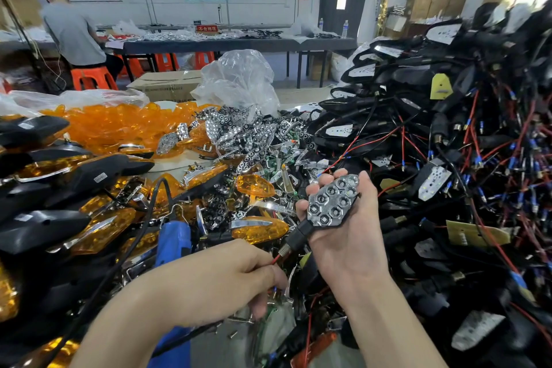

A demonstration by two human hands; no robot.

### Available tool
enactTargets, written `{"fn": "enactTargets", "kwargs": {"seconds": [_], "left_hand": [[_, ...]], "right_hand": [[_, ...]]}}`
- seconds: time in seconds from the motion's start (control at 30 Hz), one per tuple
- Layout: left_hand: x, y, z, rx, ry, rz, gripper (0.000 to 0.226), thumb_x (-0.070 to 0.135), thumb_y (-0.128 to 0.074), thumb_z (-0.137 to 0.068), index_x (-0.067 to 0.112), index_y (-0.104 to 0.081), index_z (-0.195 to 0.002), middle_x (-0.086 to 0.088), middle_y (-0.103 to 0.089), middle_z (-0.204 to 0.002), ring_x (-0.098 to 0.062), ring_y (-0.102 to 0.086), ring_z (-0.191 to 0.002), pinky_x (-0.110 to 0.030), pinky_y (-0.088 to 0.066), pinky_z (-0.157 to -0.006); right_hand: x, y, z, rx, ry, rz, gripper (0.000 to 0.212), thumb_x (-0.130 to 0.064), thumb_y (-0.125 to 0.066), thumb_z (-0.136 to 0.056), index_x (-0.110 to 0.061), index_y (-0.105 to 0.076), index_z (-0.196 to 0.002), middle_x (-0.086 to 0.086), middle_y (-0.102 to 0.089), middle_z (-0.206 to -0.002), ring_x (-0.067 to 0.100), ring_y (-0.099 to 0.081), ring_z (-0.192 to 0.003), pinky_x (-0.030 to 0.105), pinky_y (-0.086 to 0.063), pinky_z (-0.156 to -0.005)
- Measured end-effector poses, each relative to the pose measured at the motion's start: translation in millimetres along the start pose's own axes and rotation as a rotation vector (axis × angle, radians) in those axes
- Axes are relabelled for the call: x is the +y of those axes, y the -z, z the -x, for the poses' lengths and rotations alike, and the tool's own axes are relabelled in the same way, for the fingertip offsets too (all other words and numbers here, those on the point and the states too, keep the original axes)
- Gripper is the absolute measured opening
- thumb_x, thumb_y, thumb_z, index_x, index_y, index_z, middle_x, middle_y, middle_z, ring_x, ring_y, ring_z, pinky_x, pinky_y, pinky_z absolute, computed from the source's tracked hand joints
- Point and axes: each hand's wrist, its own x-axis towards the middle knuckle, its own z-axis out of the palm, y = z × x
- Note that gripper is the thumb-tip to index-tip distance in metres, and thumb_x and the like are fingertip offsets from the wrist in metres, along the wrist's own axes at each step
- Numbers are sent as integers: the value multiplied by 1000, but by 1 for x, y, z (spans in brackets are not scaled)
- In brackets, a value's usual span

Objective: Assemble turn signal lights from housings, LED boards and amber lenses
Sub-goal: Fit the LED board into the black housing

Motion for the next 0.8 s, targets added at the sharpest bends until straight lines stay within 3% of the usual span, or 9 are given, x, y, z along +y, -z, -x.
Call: {"fn": "enactTargets", "kwargs": {"seconds": [0.37,0.63,0.8], "left_hand": [[2,0,1,9,3,-13,28,43,-40,-105,37,-67,-110,11,-72,-75,-12,-52,-63,-29,-46,-64],[2,1,3,18,-10,21,38,48,-45,-102,21,-71,-107,-6,-72,-80,-20,-49,-63,-32,-43,-62],[-1,2,3,22,-11,28,35,49,-46,-101,24,-70,-108,7,-72,-74,-16,-48,-61,-30,-42,-60]], "right_hand": [[1,0,1,-34,-16,-4,37,-45,-45,-103,-22,-65,-82,-3,-62,-78,16,-64,-64,29,-52,-53],[0,2,3,-62,-31,2,34,-45,-44,-103,-21,-62,-88,-2,-62,-81,15,-63,-68,31,-52,-58],[2,3,2,-67,-32,1,35,-51,-47,-100,-21,-62,-91,-2,-62,-82,16,-63,-68,31,-53,-58]]}}
